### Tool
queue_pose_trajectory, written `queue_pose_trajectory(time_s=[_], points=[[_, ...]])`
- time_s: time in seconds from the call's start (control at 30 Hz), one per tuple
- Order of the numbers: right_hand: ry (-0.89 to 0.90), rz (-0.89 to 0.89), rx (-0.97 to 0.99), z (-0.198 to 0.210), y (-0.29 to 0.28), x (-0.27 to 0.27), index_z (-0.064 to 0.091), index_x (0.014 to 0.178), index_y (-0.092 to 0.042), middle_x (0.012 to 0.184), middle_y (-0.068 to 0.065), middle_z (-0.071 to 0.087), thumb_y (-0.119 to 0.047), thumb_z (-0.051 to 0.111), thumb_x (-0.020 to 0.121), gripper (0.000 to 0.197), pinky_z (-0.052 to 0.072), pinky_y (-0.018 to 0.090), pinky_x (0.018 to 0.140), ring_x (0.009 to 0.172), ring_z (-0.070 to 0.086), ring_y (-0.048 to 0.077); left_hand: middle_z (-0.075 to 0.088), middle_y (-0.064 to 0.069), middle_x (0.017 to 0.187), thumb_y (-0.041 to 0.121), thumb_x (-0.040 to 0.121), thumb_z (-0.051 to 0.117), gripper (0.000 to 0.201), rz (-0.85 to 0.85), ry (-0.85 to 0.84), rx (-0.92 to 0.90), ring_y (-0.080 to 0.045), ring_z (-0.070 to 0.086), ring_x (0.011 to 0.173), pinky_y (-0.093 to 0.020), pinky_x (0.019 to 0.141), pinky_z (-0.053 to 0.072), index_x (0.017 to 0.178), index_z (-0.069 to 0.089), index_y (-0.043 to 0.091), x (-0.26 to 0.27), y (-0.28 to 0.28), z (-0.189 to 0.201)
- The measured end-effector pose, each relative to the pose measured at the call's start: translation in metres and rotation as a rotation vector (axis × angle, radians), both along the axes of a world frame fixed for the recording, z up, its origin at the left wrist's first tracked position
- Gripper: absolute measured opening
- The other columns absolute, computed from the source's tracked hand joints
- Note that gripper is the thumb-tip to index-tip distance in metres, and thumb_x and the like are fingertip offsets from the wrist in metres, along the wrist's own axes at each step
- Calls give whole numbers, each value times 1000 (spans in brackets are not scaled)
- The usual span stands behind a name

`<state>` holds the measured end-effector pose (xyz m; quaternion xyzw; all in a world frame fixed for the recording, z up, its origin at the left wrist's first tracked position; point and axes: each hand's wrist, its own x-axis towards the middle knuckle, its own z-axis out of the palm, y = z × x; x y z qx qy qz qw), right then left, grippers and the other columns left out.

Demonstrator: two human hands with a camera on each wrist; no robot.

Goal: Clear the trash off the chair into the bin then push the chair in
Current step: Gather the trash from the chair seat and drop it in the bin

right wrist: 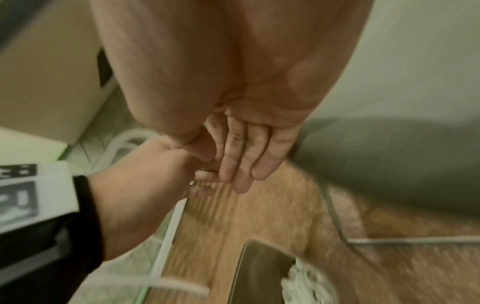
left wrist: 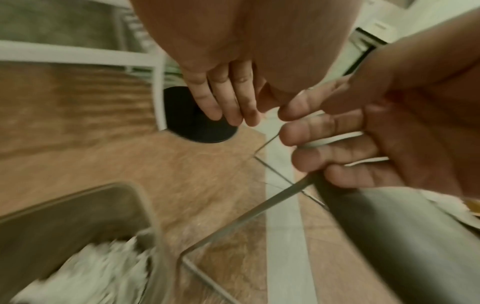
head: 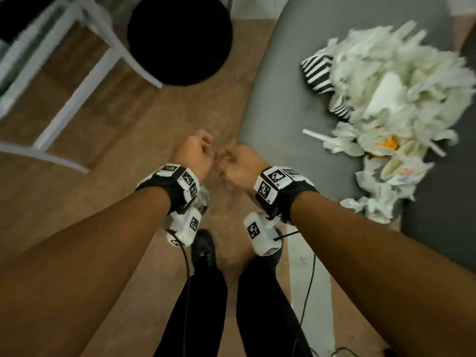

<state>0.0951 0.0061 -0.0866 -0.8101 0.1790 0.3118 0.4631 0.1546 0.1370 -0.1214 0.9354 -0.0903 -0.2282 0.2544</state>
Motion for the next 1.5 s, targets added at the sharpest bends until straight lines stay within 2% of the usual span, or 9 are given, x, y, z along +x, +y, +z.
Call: queue_pose_trajectory(time_s=[0.13,0.23,0.5,0.63,0.77,0.87,1.13,1.3,1.5], points=[[-60,-232,-17,38,-106,-28,61,91,-30,93,9,75,-19,48,83,19,59,44,83,83,73,28,62,9,85,18,81,52,26,-228,-60,-52,-22,61,85,-35,81,52,105,61,23,15,-105,36],[-109,-289,-291,48,-187,-59,65,110,-20,104,5,73,-18,51,90,25,52,28,84,94,69,23,62,-1,106,21,77,56,40,-491,-106,-97,-29,56,105,-42,93,47,117,57,18,9,-186,50],[-77,-176,-662,25,-276,-117,55,121,-16,125,9,52,-22,63,82,40,48,42,93,115,50,33,47,-11,131,10,76,59,62,-716,-389,40,-33,42,120,-42,100,33,136,44,16,-15,-308,62],[-75,-44,-718,13,-281,-111,47,133,-15,135,12,48,-31,69,79,60,41,45,100,123,47,34,42,-16,126,21,67,70,68,-565,-444,223,-36,41,115,-43,96,35,128,41,12,21,-315,51],[-66,17,-813,3,-284,-98,47,132,-20,139,9,49,-28,69,79,59,36,47,104,129,43,32,30,-18,145,43,65,77,107,-448,-232,344,-41,35,131,-54,106,32,149,15,21,39,-311,31],[-104,99,-915,1,-287,-92,52,127,-19,132,8,56,-24,62,83,45,35,46,102,122,50,32,42,-16,140,54,75,64,89,-416,-106,302,-42,46,124,-55,103,40,147,25,18,45,-302,17],[-257,72,-918,32,-291,-82,61,109,-16,110,8,62,-39,50,89,32,37,46,91,103,55,33,49,-14,124,49,75,62,69,-439,-156,247,-37,48,114,-48,94,45,133,43,17,22,-272,24],[-324,60,-831,50,-267,-79,55,106,-13,104,5,56,-38,46,91,30,38,36,66,91,59,30,53,-18,118,21,84,50,39,-429,-149,126,-37,52,108,-43,87,45,121,48,9,5,-245,28],[-448,170,-734,58,-213,-74,55,115,-12,107,8,56,-31,50,90,31,41,36,64,96,59,33,49,-11,130,22,84,52,52,-445,-172,38,-33,48,117,-46,94,47,135,43,15,-3,-198,31]])
